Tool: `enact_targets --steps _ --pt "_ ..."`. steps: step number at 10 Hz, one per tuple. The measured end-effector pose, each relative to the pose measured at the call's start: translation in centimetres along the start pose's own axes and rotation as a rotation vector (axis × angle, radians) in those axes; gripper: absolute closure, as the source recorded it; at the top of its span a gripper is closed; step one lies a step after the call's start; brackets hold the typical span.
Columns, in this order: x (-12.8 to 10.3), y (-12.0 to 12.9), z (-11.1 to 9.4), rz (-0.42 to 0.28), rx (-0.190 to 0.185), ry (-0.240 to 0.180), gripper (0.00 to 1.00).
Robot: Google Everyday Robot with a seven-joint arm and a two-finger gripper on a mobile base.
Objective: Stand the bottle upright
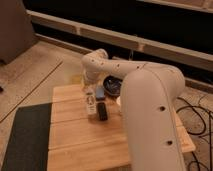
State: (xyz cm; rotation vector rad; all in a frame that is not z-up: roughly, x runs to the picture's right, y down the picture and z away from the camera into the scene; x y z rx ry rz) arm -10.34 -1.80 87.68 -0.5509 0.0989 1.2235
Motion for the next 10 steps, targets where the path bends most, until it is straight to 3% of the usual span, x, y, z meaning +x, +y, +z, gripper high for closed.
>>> enact_targets --steps 5,7,10 --pt "-2.4 -0.2 -3.3 -0.123 0.102 -0.139 0.94" --pt "-2.7 0.6 -4.0 -0.163 0.1 -0.179 0.94" --pt "-2.7 0.7 -4.0 -0.165 0.099 -0.179 0.94"
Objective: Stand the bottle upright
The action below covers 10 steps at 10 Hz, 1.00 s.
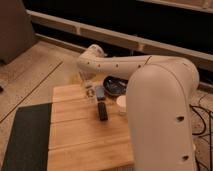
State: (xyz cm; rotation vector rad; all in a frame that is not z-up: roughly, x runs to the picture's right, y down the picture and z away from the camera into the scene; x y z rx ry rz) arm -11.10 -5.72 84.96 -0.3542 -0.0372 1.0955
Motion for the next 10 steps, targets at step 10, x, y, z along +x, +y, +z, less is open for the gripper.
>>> enact_targets --steps 10 --pt "-2.6 2.2 0.8 -0.127 -0.009 -0.051 0.94"
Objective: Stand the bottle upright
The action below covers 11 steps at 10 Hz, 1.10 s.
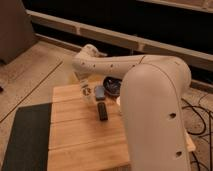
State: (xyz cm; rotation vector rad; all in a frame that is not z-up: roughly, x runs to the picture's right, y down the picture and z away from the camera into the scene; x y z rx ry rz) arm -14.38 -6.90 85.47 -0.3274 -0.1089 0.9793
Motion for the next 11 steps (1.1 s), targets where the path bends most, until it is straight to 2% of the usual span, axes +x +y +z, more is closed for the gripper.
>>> enact_targets --steps 5,8,11 --pt "-1.4 1.1 0.2 -0.012 -0.042 -0.069 0.94" --pt "-0.9 2.1 -0.2 -0.006 -0.065 -0.083 0.94" --pt "-0.5 2.5 -1.3 -0.026 -0.057 -0.084 0.94"
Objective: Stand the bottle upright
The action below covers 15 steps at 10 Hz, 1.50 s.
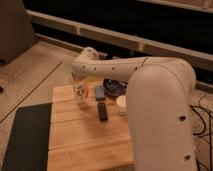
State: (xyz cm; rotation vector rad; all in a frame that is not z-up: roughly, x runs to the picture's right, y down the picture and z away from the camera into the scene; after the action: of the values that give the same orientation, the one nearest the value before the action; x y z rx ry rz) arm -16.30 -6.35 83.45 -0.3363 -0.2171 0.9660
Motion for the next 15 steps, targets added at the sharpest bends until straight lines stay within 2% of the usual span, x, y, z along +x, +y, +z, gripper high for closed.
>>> enact_targets --steps 4,10,15 --pt "1.7 0.0 -1.1 -0.046 0.021 0.037 0.94" --pt "1.9 0.3 -0.6 -0.081 -0.008 0.017 0.94" --pt "2.6 0.4 -0.4 -0.089 -0.024 0.03 0.94"
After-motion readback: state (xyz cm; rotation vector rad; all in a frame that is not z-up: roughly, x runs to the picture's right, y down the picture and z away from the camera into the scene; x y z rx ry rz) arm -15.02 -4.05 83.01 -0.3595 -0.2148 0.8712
